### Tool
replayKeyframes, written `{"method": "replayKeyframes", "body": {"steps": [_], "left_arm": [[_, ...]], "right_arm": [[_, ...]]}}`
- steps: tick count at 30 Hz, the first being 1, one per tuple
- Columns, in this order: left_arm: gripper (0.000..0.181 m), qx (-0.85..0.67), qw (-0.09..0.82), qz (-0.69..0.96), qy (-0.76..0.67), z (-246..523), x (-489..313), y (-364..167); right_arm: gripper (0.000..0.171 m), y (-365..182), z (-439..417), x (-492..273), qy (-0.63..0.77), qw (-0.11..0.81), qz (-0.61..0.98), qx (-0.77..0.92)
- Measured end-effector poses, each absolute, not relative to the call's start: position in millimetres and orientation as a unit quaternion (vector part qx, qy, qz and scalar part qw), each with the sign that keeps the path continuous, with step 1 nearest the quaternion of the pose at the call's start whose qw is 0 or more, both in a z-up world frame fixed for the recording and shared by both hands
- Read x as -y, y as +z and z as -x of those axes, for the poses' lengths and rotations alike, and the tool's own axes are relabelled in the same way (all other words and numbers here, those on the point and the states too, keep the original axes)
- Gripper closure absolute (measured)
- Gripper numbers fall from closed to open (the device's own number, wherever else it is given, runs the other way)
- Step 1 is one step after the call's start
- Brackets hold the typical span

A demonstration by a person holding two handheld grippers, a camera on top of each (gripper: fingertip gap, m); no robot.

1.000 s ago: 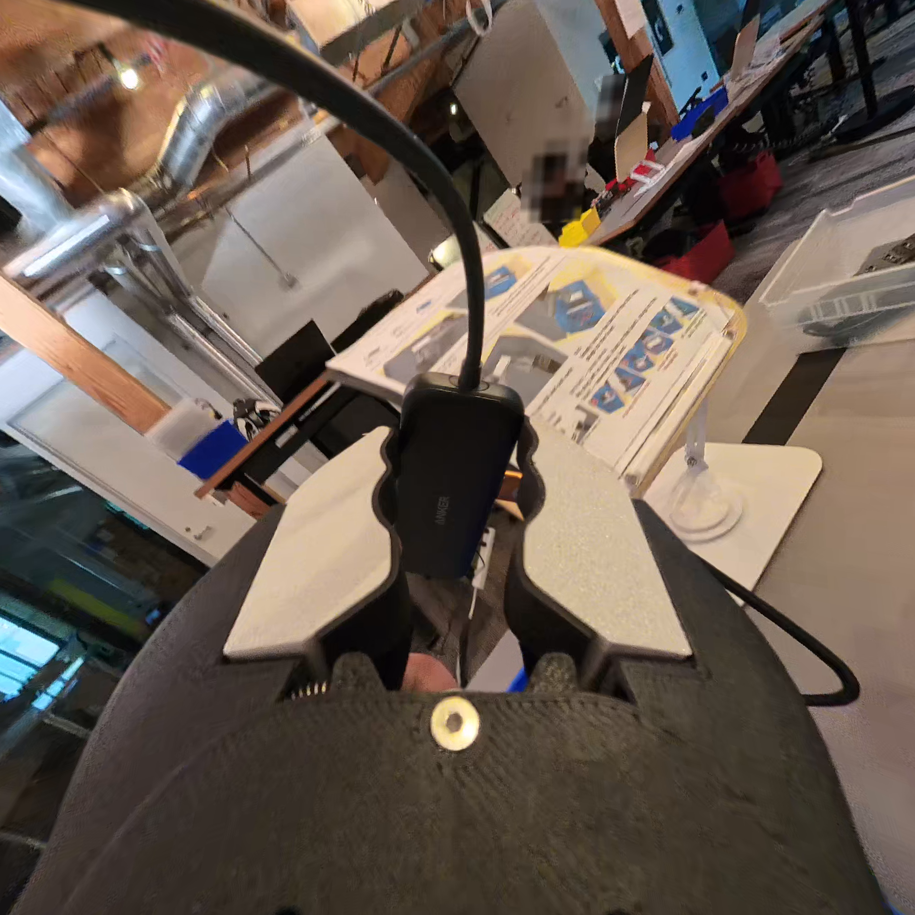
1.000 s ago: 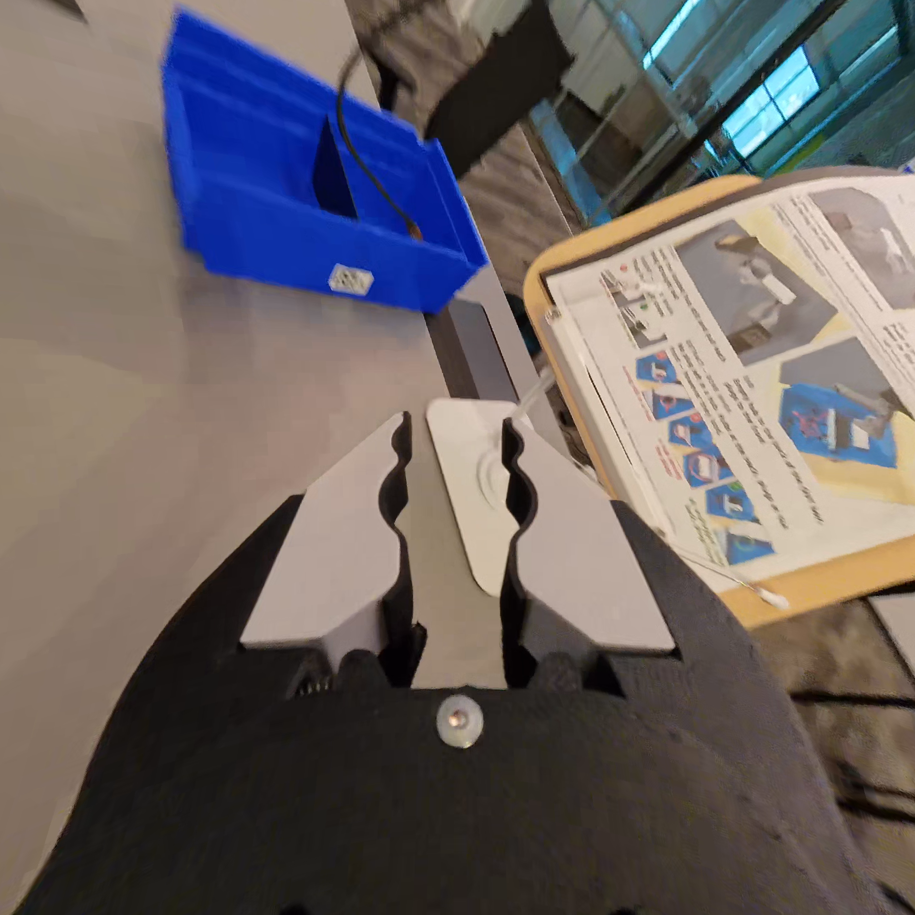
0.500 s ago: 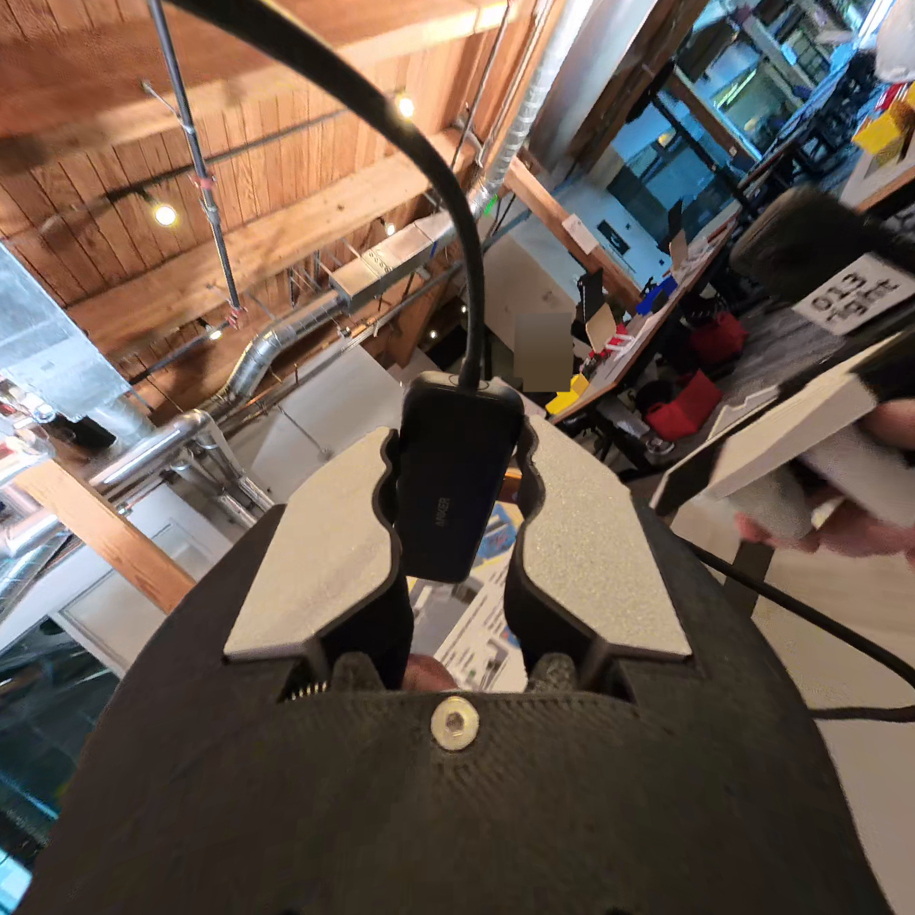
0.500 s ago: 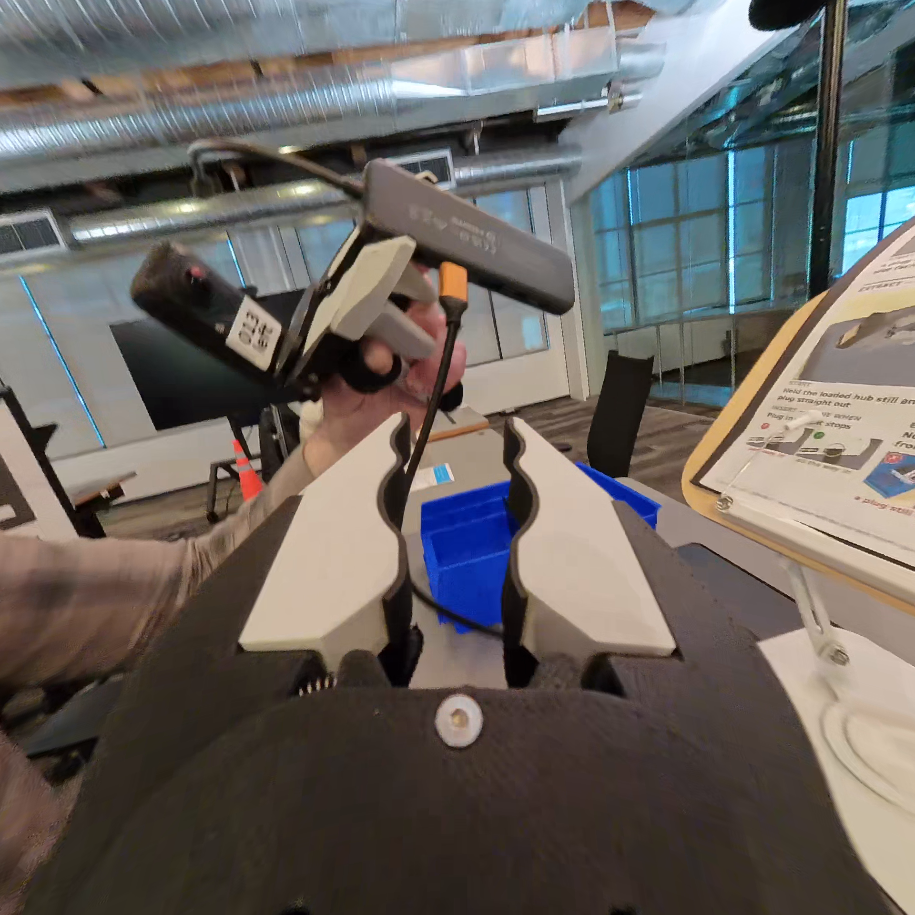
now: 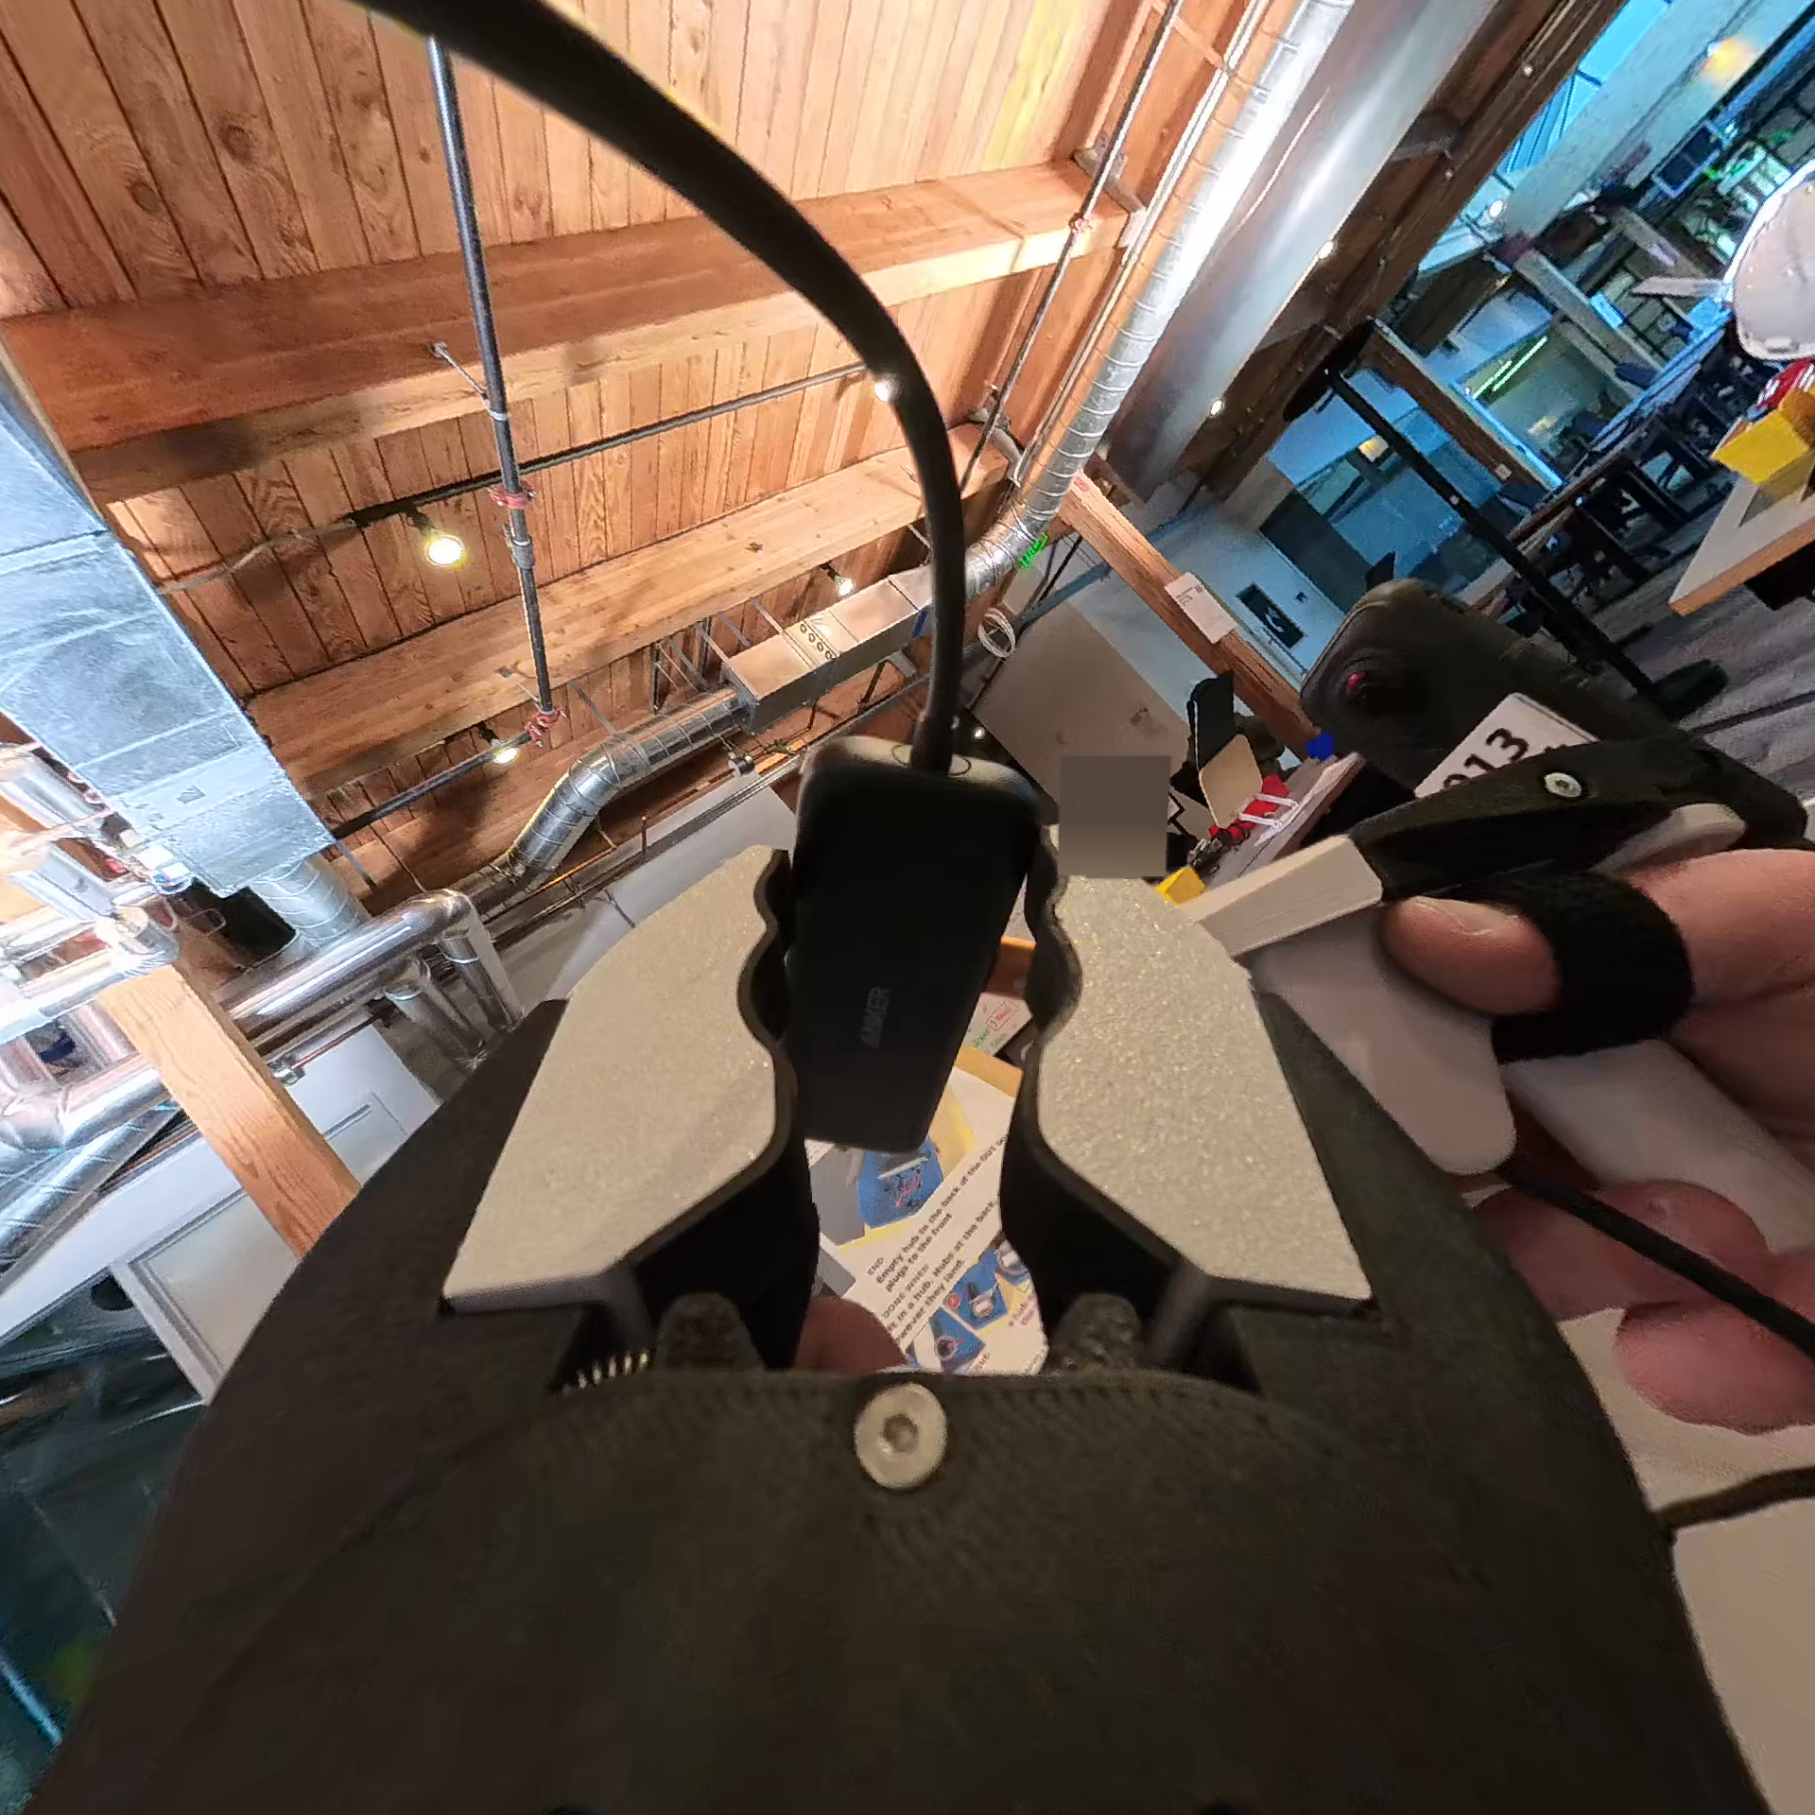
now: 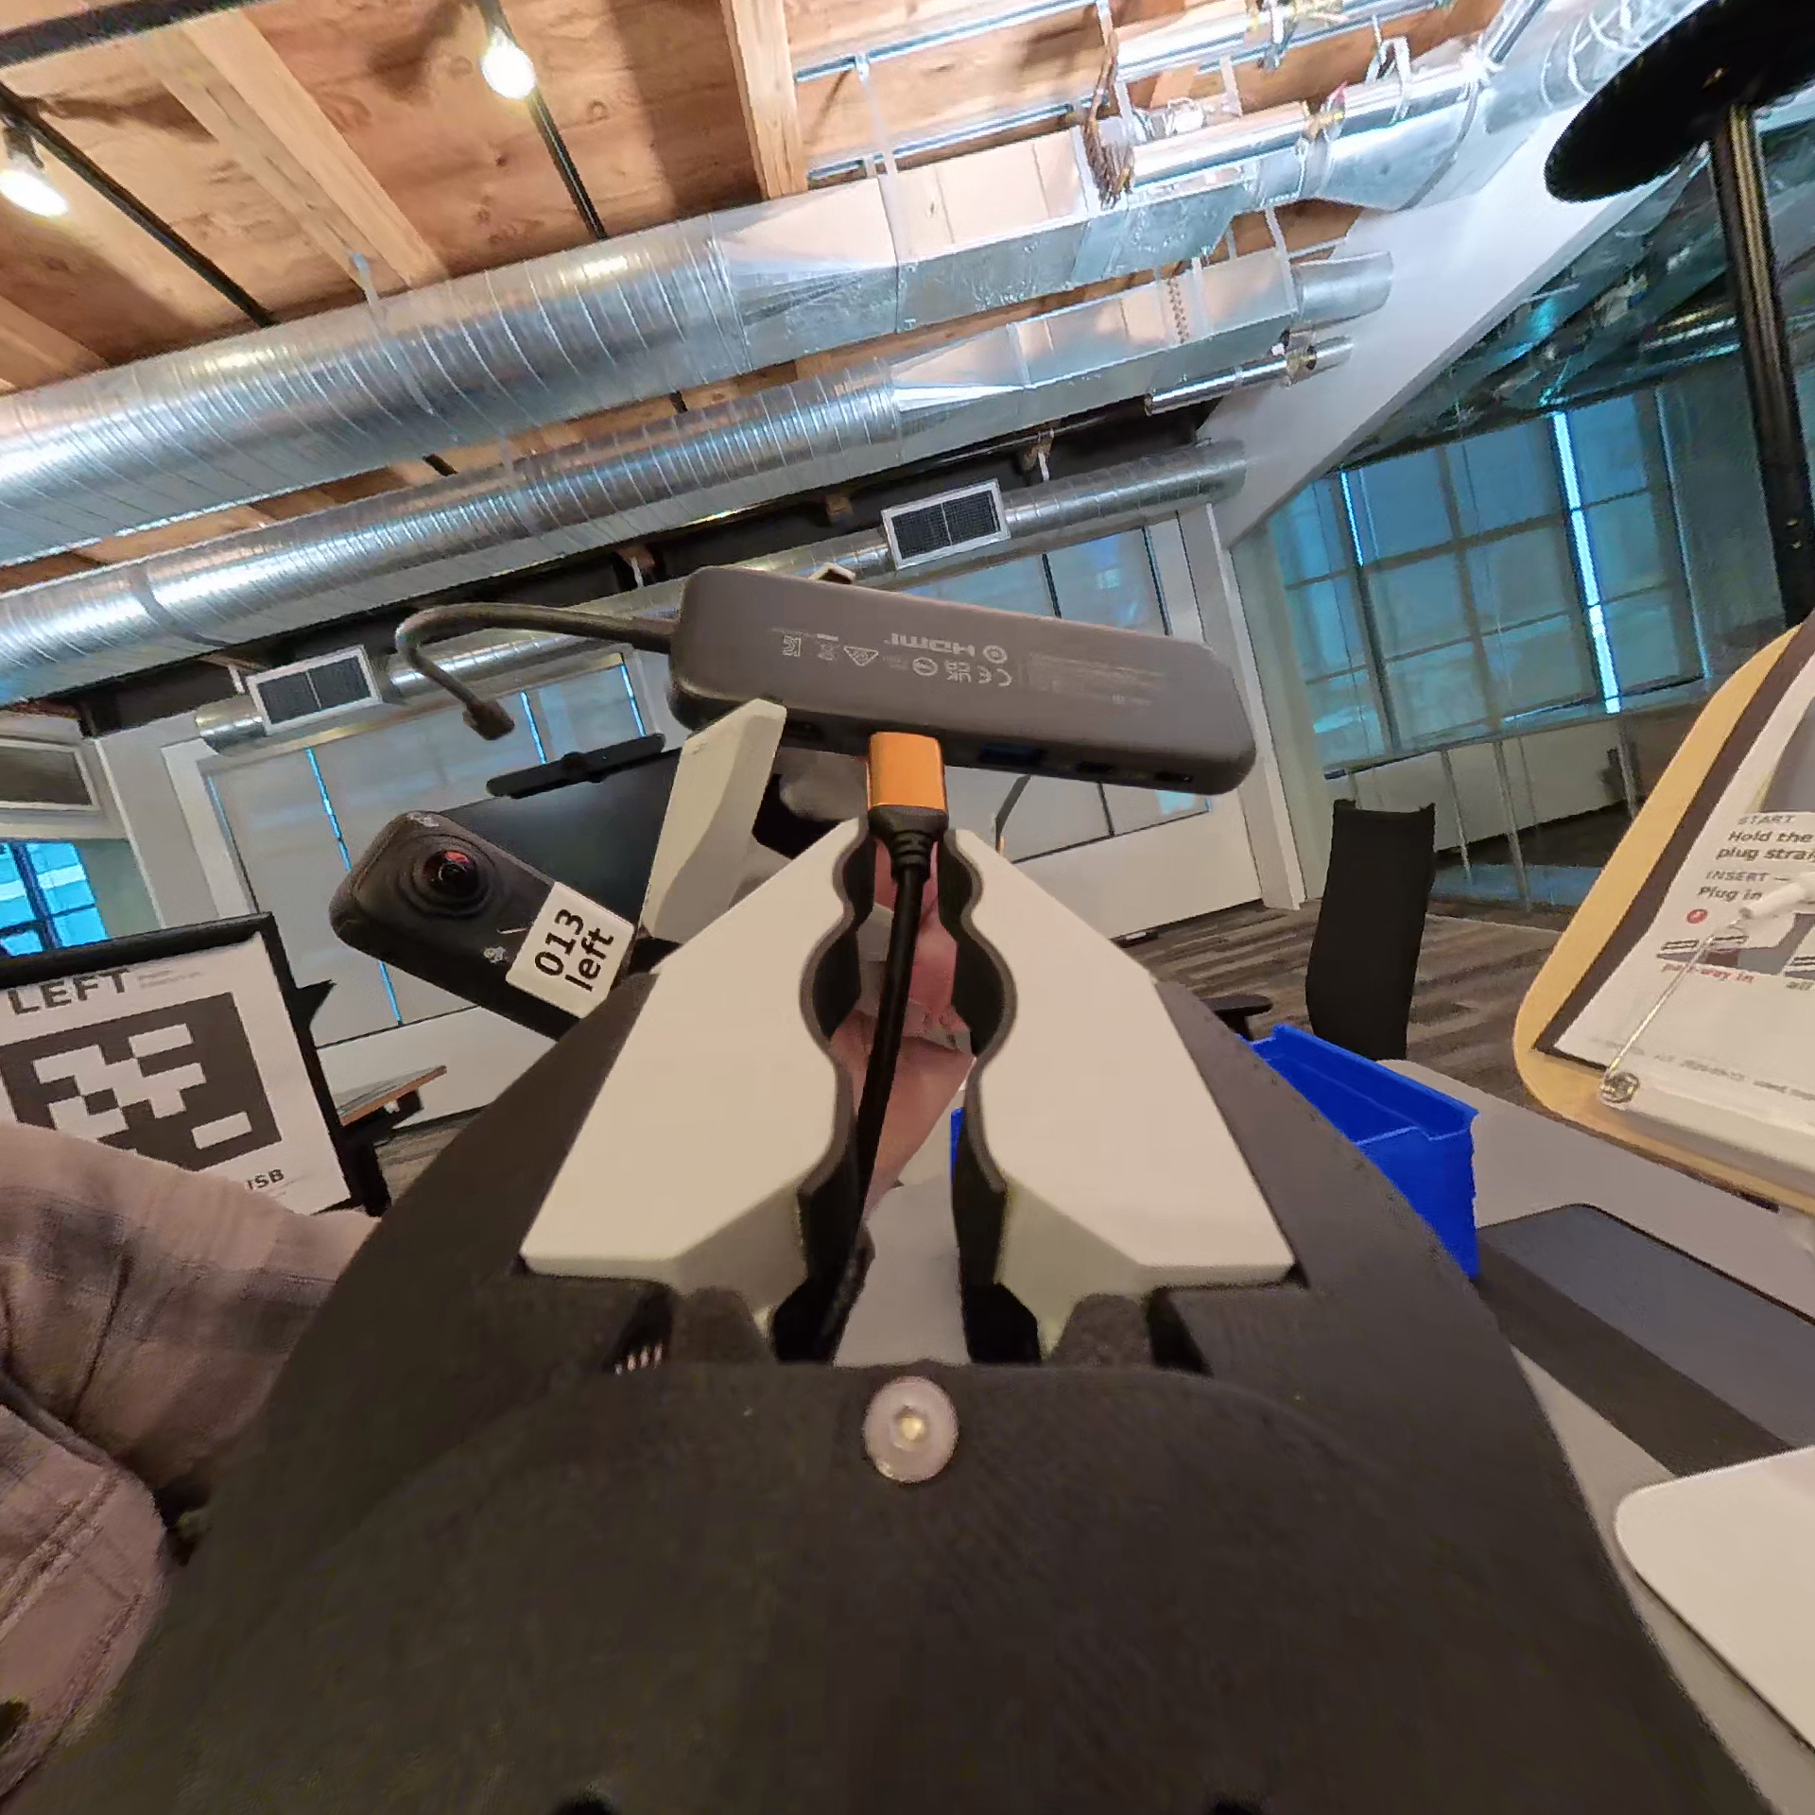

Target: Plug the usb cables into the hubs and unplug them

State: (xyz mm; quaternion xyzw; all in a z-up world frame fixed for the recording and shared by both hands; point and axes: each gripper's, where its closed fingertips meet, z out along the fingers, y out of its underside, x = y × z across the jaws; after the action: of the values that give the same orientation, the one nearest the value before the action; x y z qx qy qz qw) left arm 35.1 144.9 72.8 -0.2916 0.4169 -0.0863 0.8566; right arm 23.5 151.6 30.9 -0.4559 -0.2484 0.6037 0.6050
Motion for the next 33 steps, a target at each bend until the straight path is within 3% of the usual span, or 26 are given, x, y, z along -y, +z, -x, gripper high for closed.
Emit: {"method": "replayKeyframes", "body": {"steps": [13,26,33], "left_arm": [[0.132,-0.457,0.830,0.296,-0.121,-23,-140,61],[0.124,-0.552,0.754,0.329,-0.139,-11,-141,26],[0.136,-0.645,0.707,0.288,-0.036,-25,-128,-11]], "right_arm": [[0.169,24,-36,-158,0.501,0.637,0.486,0.328],[0.170,3,-33,-132,0.542,0.565,0.444,0.436],[0.170,-24,-31,-103,0.546,0.487,0.428,0.531]]}}
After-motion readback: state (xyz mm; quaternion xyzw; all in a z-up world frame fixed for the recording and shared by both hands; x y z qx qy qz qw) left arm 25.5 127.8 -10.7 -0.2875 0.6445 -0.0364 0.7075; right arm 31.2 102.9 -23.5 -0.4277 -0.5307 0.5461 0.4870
